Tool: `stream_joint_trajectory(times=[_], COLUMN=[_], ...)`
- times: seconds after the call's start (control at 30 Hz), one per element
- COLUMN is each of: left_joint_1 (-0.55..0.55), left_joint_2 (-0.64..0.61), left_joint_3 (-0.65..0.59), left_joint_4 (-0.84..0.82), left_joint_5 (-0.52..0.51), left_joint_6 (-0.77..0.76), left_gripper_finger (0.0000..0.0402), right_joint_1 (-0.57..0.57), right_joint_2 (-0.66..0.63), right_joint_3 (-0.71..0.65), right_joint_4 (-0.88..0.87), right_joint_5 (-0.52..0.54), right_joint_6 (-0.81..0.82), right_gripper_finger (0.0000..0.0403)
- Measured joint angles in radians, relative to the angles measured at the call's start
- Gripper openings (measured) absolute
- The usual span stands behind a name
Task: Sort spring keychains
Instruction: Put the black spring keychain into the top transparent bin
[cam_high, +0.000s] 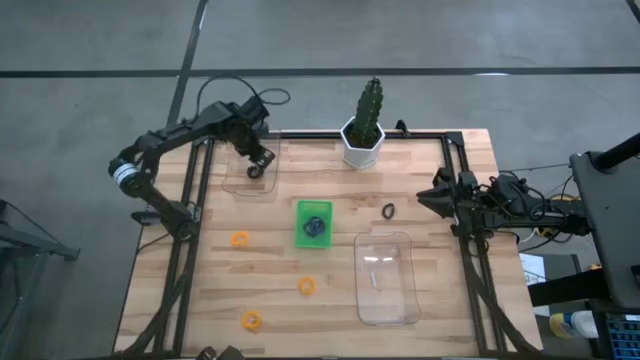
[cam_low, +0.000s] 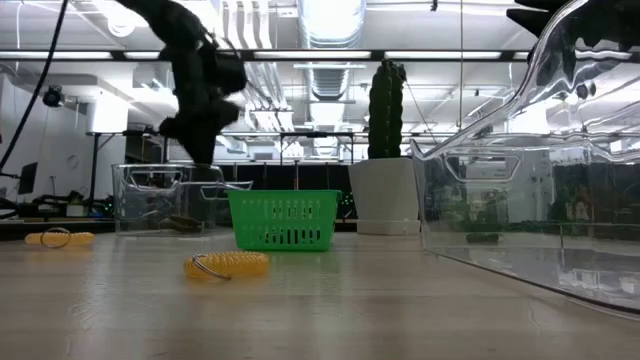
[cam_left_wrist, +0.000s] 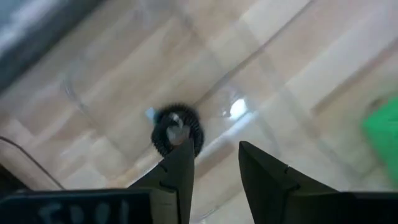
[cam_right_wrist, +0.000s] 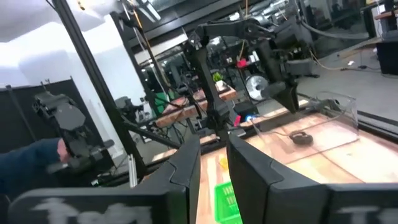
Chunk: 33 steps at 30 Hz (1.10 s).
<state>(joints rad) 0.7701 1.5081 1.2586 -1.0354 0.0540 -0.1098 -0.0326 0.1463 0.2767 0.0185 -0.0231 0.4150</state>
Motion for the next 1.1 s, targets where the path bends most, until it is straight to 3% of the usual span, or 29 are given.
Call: stream_joint_trajectory(times=[0.17, 0.37, 0.6, 0.77, 1.1], left_joint_1=[-0.02, -0.024, -0.024, -0.024, -0.024], left_joint_2=[-0.078, -0.229, -0.433, -0.576, -0.822], left_joint_3=[0.068, 0.021, -0.124, -0.261, -0.461], left_joint_4=[0.068, 0.209, 0.295, 0.345, 0.467], left_joint_5=[0.059, 0.174, 0.208, 0.209, 0.237], left_joint_6=[0.028, 0.051, 0.037, -0.017, -0.085], left_gripper_finger=[0.0119, 0.0119, 0.0119, 0.0119, 0.0119], right_joint_1=[0.0, 0.0, -0.002, -0.01, -0.083], right_joint_2=[0.001, 0.054, 0.237, 0.377, 0.598], right_joint_3=[0.0, 0.001, 0.133, 0.26, 0.414], right_joint_4=[-0.002, -0.033, -0.44, -0.673, -0.831], right_joint_5=[0.085, 0.234, 0.289, 0.276, 0.193], right_joint_6=[-0.023, -0.022, 0.064, 0.098, 0.106], right_gripper_finger=[0.0065, 0.0064, 0.0065, 0.0084, 0.0153])
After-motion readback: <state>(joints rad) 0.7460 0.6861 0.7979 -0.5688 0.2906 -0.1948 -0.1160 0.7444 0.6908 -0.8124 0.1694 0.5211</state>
